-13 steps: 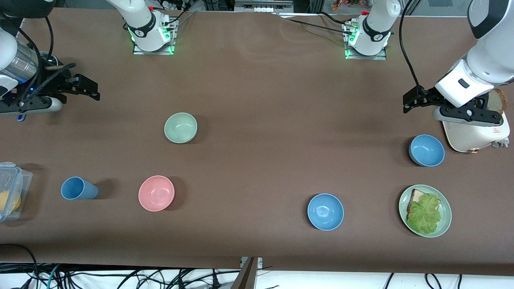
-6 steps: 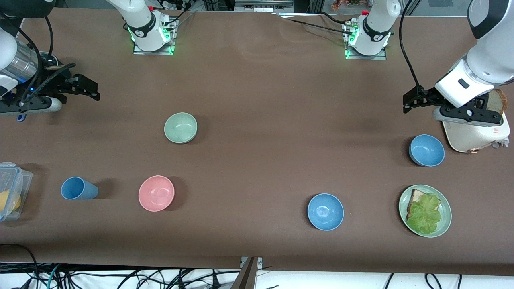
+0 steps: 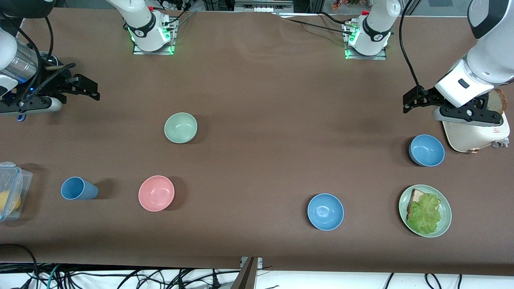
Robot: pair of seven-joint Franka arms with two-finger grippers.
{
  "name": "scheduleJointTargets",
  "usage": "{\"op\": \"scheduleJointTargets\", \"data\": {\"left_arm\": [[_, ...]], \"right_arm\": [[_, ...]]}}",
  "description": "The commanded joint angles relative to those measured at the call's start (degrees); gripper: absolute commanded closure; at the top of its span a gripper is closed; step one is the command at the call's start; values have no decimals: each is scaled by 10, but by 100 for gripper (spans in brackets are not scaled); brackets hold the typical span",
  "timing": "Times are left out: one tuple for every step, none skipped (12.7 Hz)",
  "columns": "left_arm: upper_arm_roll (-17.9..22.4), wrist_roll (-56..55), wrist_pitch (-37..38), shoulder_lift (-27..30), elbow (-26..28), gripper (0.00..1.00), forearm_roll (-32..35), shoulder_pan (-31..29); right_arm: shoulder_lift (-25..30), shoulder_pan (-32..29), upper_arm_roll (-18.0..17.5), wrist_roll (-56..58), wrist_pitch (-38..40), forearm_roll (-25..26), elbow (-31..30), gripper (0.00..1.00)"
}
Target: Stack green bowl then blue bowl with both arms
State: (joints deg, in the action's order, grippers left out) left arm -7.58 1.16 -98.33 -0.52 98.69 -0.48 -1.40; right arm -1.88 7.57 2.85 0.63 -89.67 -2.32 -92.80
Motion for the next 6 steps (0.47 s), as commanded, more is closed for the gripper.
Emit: {"op": "scheduleJointTargets", "data": {"left_arm": [[-2, 0, -4, 3, 2, 0, 9, -3], [-2, 0, -4, 3, 2, 0, 9, -3], [-2, 0, -4, 3, 2, 0, 8, -3], [-2, 0, -4, 3, 2, 0, 8, -3], [-2, -2, -4, 3, 2, 0, 9, -3], [-2, -2, -4, 3, 2, 0, 9, -3]], "right_arm": [[-5, -5, -3, 7, 8, 5, 15, 0], [-5, -5, -3, 7, 8, 5, 15, 0], [-5, -5, -3, 7, 9, 5, 15, 0], [-6, -5, -3, 7, 9, 5, 15, 0], [-8, -5, -3, 7, 10, 5, 15, 0], [-8, -5, -3, 8, 9, 7, 15, 0]]}}
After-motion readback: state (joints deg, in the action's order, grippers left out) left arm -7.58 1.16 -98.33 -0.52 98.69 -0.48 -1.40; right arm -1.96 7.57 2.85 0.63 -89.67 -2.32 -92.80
